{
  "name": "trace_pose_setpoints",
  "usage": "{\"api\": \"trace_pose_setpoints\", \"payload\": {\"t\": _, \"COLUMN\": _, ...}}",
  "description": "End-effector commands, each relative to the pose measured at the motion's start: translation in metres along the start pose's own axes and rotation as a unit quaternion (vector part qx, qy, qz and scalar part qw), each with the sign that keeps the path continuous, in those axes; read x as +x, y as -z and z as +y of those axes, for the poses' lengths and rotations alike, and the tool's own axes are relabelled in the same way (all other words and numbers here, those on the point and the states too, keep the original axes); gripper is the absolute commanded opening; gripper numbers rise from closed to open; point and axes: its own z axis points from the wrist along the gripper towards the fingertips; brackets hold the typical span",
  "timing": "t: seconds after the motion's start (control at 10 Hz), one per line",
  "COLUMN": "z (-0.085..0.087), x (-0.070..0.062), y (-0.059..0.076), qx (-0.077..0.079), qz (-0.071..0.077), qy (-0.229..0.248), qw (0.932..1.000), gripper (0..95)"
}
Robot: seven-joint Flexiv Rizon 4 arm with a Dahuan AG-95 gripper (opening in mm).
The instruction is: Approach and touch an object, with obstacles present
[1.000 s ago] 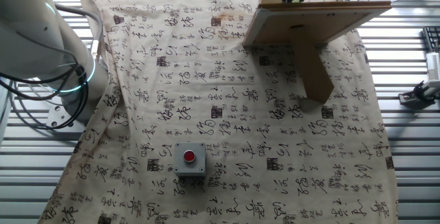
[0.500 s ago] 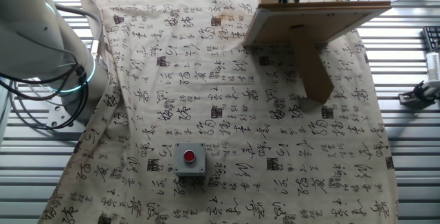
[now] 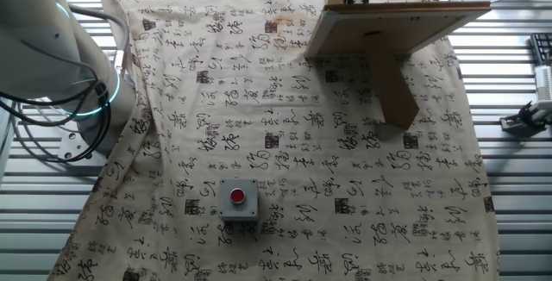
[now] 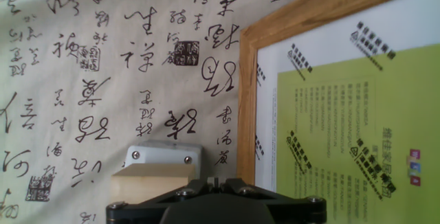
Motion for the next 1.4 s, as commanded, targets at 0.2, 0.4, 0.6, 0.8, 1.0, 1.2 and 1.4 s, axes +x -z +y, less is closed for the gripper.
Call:
{"api": "trace_pose_setpoints", "payload": {"t": 0.2, "z": 0.0026, "x": -0.0006, "y": 0.0, "qx": 0.002, "qz": 0.0, "qy": -0.003, "qw": 1.0, "gripper": 0.0}}
{"api": "trace_pose_setpoints", "payload": {"t": 0.4, "z": 0.0036, "x": -0.0006, "y": 0.0005, "qx": 0.002, "qz": -0.001, "qy": -0.005, "qw": 1.0, "gripper": 0.0}}
{"api": "trace_pose_setpoints", "payload": {"t": 0.6, "z": 0.0046, "x": -0.0007, "y": 0.0004, "qx": 0.002, "qz": -0.001, "qy": -0.007, "qw": 1.0, "gripper": 0.0}}
{"api": "trace_pose_setpoints", "payload": {"t": 0.8, "z": 0.0065, "x": -0.001, "y": -0.0002, "qx": 0.002, "qz": -0.001, "qy": -0.009, "qw": 1.0, "gripper": 0.0}}
{"api": "trace_pose_setpoints", "payload": {"t": 1.0, "z": 0.0104, "x": -0.0015, "y": -0.0011, "qx": 0.004, "qz": -0.002, "qy": -0.011, "qw": 0.9999, "gripper": 0.0}}
{"api": "trace_pose_setpoints", "payload": {"t": 1.2, "z": 0.01, "x": -0.0014, "y": -0.0009, "qx": 0.008, "qz": -0.002, "qy": -0.002, "qw": 1.0, "gripper": 0.0}}
{"api": "trace_pose_setpoints", "payload": {"t": 1.4, "z": 0.0041, "x": -0.0006, "y": 0.002, "qx": 0.007, "qz": -0.003, "qy": 0.006, "qw": 1.0, "gripper": 0.0}}
